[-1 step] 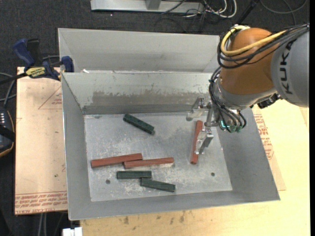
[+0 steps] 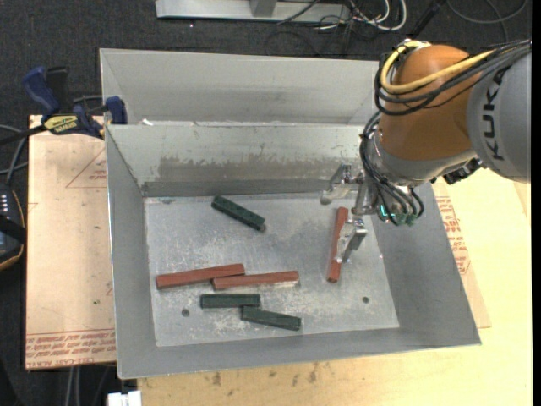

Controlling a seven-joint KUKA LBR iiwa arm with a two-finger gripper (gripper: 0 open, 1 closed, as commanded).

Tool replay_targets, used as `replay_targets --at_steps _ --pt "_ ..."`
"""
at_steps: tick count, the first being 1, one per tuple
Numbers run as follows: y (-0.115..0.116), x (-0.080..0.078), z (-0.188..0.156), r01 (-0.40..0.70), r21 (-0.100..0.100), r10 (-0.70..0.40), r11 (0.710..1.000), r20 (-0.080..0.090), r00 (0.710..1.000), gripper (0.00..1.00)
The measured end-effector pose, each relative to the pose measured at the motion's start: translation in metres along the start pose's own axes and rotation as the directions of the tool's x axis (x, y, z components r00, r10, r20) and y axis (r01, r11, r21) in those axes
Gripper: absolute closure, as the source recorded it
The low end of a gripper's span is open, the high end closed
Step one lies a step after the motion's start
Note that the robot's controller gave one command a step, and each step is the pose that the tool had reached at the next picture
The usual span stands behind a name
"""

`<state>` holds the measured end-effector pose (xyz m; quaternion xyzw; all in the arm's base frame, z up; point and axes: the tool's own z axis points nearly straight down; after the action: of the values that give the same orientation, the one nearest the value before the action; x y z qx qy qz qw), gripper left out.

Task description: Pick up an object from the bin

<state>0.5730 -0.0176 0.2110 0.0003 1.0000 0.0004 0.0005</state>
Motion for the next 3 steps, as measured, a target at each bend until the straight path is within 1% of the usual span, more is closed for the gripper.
replay_targets --at_steps 1,2,3 --pt "-0.004 -0.012 0.037 0.024 0.001 -0.024 1.000 0.010 1.000 0.00" --pt "-0.028 -0.027 0.086 0.217 0.000 -0.217 0.976 0.001 0.976 0.00" --pt "-0.018 0.012 0.126 0.438 0.001 -0.438 0.899 0.001 0.899 0.00"
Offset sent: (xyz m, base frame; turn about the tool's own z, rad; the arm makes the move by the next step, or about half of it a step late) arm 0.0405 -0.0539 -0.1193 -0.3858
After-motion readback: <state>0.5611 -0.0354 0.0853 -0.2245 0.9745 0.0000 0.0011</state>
